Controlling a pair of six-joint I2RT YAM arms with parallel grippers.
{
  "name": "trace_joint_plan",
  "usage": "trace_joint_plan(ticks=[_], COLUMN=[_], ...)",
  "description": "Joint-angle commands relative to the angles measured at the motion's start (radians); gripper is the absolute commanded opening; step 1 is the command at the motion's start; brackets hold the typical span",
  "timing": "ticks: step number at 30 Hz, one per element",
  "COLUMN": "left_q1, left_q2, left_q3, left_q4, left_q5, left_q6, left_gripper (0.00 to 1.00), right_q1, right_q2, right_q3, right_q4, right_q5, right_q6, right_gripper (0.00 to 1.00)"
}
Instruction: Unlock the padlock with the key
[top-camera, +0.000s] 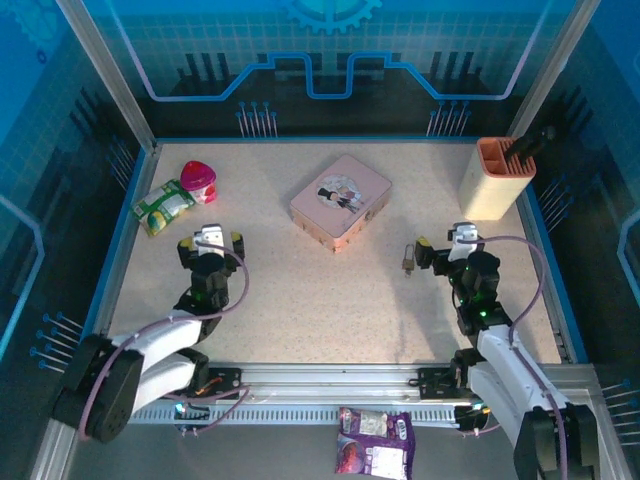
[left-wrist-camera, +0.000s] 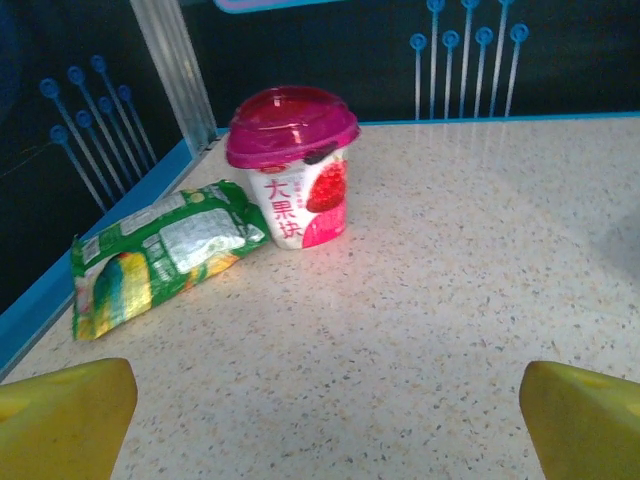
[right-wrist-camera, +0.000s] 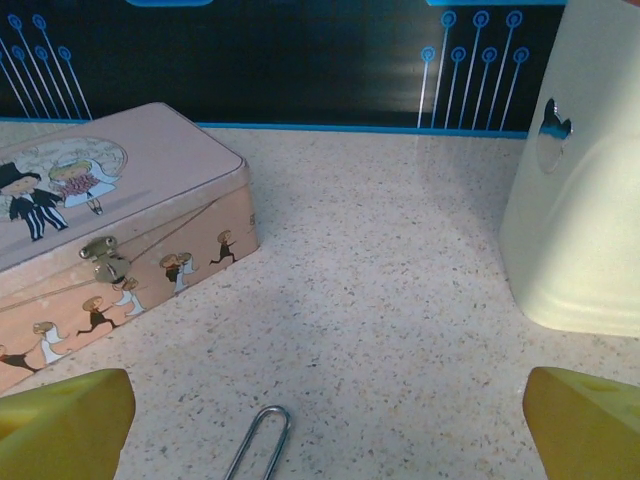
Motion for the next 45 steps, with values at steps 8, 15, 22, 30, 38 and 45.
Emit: trace_joint_plan(ticks=[8,15,22,30,38,45], left_q1=[0.032,0.132,0.208,0.274,0.274,0.274], left_q2=[0.286,0.464,0.455,0.444,0.444,0.444], left_q3=[0.021,-0.001,0.123,0.188,0.189,0.188], left_q4=[0.386,0.609,0.343,0.205,0.203,0.205], left_q5=[0.320,0.391,0.478,0.492,0.491,0.491], left_q6=[0.137,0.051,-0.014,-0.097,-0.097,-0.096], left_gripper=[0.99,0.99,0.99,0.99,0.99,0.99], right_q1=[0.058,0.060,0.059,0.035,0.017,0.008], right_q2=[0.187,0.332,0.482,0.694,0.772,0.775], right_q3=[-0.027,-0.024,0.008,0.036,0.147,0.142], right_q4=[0.258,0.386,0.518,0.707,0.577,0.587], right_q5=[0.014,-0.023,-0.036,-0.082,0.126,0.184], right_q6=[-0.114,-0.125,-0.145,-0.169,-0.073,-0.038], right_gripper=[1.00,1.00,1.00,1.00,1.00,1.00])
